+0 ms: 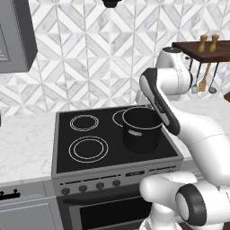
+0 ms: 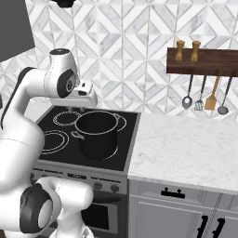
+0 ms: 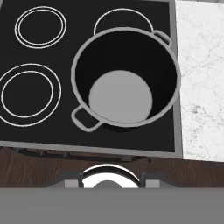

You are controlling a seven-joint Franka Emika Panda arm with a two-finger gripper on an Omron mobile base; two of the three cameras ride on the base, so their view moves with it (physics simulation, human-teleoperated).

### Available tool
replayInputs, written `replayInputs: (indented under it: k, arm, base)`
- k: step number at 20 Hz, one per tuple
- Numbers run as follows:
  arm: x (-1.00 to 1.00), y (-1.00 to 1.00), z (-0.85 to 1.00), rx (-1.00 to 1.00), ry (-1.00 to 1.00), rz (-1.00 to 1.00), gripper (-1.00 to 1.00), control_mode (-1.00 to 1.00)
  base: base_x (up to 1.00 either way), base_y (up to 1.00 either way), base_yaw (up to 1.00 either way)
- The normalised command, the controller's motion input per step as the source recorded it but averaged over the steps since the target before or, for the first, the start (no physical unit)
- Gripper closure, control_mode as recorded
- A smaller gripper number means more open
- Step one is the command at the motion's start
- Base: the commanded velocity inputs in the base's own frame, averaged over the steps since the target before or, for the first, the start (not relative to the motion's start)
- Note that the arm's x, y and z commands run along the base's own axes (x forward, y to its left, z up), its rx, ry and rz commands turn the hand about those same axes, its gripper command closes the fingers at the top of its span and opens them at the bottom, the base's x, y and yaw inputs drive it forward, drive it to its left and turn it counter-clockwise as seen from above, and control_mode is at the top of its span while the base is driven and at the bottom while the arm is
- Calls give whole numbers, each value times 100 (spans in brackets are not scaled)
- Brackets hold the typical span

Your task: Turn off the front right burner of the stove.

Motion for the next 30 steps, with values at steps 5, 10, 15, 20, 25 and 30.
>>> replayInputs:
  k: [5,10,15,20,25,30]
  arm:
    - [-11,-1,0,0,0,0,-100,-100]
    - [-3,-32,-2,0,0,0,-100,-100]
    - [0,-49,0,0,0,0,-100,-100]
    - [0,-15,0,0,0,0,-100,-100]
    - [0,0,0,0,0,0,-100,-100]
    - [0,0,0,0,0,0,-100,-100]
  base:
    - [0,0,0]
    - [0,0,0]
    - [0,0,0]
    - [0,0,0]
    - [0,0,0]
    - [0,0,0]
